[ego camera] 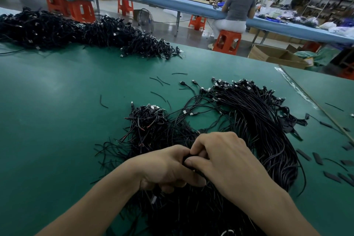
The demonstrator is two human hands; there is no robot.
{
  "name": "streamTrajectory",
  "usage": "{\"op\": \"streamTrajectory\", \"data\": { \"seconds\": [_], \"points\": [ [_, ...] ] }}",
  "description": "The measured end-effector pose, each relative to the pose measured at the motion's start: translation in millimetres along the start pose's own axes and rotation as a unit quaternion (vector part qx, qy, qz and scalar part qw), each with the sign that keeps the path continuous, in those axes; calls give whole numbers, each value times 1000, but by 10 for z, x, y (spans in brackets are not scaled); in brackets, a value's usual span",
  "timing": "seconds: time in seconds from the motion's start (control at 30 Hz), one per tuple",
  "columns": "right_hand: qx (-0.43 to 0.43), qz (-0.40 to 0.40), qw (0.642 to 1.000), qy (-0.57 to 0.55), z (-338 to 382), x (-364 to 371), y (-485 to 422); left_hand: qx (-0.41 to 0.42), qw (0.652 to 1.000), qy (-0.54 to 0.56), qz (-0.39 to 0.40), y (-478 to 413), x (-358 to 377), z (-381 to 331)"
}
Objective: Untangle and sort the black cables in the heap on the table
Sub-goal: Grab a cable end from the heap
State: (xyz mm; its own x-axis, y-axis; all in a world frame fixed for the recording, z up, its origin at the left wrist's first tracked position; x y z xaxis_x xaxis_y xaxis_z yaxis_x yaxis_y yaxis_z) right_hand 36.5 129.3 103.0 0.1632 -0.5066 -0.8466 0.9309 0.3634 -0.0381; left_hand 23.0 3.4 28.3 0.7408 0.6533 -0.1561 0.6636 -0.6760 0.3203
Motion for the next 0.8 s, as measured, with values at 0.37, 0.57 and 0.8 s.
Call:
{"op": "streamTrajectory", "data": {
  "seconds": [0.37,0.57,0.8],
  "points": [
    [-90,-10,996,23,3,-27,-14,25,987,156,41,39,-47,-12],
    [-87,-31,995,-27,-76,-92,-24,91,956,270,74,94,-104,68],
    [-96,-17,995,-23,-114,-47,-28,122,971,204,18,77,-110,97]
  ]
}}
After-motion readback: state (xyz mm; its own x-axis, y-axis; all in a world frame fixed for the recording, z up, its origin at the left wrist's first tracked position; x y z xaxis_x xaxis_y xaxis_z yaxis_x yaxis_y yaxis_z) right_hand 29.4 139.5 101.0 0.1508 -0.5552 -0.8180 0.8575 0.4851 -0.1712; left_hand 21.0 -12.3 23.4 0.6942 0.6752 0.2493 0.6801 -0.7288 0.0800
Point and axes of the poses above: each hand's wrist, its own y-axis away from the middle knuckle, its own x-axis out of the palm, z = x × y, the point moved 3 cm from there along -y, towards the middle knuckle, and after that the axes turned 13 degrees about -y, right-handed, at the moved point
